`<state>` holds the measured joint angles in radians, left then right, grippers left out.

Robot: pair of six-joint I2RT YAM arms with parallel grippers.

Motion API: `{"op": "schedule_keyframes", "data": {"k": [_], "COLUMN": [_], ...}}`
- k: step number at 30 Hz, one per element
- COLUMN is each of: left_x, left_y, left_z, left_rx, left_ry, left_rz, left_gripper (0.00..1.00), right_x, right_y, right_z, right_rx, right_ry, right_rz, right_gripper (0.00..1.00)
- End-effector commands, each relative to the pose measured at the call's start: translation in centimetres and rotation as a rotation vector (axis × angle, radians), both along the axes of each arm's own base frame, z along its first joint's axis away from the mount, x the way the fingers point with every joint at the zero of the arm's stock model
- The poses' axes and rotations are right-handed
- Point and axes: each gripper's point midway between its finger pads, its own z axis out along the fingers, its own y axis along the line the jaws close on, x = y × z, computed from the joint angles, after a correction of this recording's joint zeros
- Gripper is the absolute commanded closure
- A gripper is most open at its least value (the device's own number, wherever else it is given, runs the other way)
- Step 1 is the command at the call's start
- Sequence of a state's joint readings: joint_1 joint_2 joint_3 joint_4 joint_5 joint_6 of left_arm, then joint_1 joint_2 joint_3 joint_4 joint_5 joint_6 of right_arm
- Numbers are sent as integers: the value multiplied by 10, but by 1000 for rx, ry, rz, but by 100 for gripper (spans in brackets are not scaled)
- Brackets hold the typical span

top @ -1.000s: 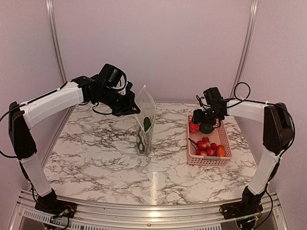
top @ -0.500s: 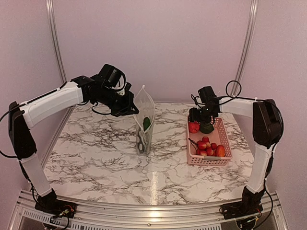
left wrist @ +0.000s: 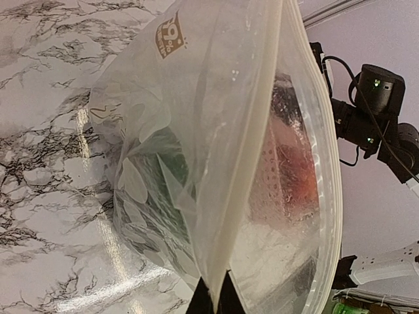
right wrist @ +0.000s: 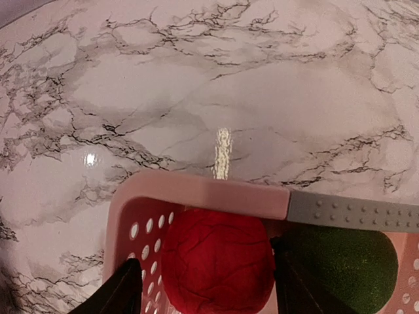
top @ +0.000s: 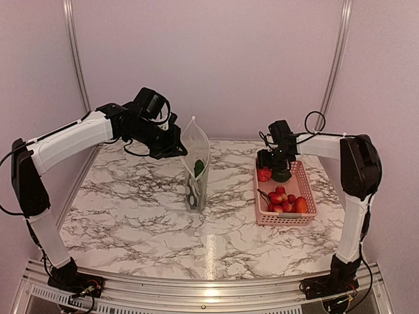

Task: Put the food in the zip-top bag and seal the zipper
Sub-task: Pick up the fake fruit from the bin.

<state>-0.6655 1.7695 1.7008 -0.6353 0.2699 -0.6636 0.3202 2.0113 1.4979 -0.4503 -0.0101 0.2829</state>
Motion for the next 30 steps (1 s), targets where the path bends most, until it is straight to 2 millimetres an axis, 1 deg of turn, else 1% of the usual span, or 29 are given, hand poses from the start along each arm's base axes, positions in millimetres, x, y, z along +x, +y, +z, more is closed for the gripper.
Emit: {"op": "schedule_keyframes", "data": {"k": [1,4,7,10,15,18,22,27,28,30], "left_x": [-4,-4,-4,-3,-2,-2,-1,0,0,1], "left_y": [8,8,7,7,7,7,8,7,6,5], "left_z": [2,1,0,0,0,0,0,-1,-2,-3], "left_rx": [21,21,22,20,18,18,18,15,15,15], "left_ry": [1,5,6,8,7,9,10,12,14,18], "left_rz": [-5,-6,-7,-10,-11,-12,-9,-14,-15,-16], "left_gripper": [100,100,100,100,100,100,100,100,100,100], "right_x": [2,0,-1,0,-1,-1,0,0,-1,-5], "right_y": [-1,-3,-3,-3,-4,-5,-5,-5,-5,-6], "right_z": [-8,-12,-16,-19,-31,-33,-24,-4,1,5], "right_rx": [6,1,-4,-7,11,17,23,36,40,50], "right_ry": [27,37,44,49,79,86,68,32,24,24], "right_rz": [-13,-18,-18,-17,-21,-27,-29,-33,-36,-43], "right_gripper": [31,27,26,25,26,27,33,41,41,42]}}
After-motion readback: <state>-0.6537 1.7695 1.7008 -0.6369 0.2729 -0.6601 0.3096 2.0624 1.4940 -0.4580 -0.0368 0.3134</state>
